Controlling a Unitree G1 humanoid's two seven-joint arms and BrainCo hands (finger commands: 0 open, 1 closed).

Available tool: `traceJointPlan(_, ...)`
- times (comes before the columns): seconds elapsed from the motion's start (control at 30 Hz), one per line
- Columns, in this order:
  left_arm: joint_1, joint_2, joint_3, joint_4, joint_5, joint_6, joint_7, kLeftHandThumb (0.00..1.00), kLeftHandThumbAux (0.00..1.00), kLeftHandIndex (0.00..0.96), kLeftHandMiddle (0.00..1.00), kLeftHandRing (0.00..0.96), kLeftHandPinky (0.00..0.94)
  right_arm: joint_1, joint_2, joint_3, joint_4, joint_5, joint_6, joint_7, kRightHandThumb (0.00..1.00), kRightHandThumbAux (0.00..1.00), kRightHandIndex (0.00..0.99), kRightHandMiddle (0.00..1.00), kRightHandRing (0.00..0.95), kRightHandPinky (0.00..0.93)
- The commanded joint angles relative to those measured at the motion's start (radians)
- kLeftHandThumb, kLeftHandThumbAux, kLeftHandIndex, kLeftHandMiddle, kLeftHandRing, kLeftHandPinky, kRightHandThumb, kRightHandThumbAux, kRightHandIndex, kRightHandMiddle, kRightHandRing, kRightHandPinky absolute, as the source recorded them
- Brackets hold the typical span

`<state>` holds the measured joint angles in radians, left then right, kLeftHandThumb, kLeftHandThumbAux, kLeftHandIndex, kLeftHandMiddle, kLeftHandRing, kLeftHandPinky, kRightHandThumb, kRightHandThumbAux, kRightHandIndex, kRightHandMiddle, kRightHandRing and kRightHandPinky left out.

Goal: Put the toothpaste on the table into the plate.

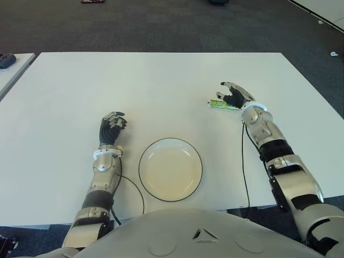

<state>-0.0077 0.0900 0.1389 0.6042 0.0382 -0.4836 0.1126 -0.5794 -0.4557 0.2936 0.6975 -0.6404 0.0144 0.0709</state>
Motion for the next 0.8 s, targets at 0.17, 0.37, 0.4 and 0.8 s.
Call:
traceJointPlan(0.17, 0.027, -0.018, -0.009, 0.036, 0.002, 0.026, 0.006, 0.708, 0.716, 0.432, 0.595, 0.599, 0.553, -0.137, 0.007, 0.091, 0.23, -0.047, -0.02, 0.014, 0.548, 0.201, 0.0, 0.0, 0.0, 0.0)
traceJointPlan(0.37, 0.036, -0.018, -0.009, 0.023, 0.006, 0.036, 0.01, 0.706, 0.717, 0.431, 0.587, 0.593, 0.551, -0.214, 0.018, 0.147, 0.395, -0.068, -0.053, -0.003, 0.562, 0.191, 0.0, 0.0, 0.0, 0.0)
traceJointPlan(0.4, 0.038, -0.018, -0.01, 0.02, 0.006, 0.038, 0.01, 0.706, 0.717, 0.431, 0.586, 0.591, 0.549, -0.223, 0.02, 0.155, 0.42, -0.072, -0.059, -0.009, 0.56, 0.186, 0.0, 0.0, 0.0, 0.0)
traceJointPlan(0.8, 0.055, -0.018, -0.005, 0.002, -0.001, 0.04, 0.006, 0.706, 0.717, 0.431, 0.587, 0.593, 0.551, -0.263, 0.023, 0.256, 0.599, -0.122, -0.118, -0.049, 0.528, 0.161, 0.0, 0.0, 0.0, 0.0)
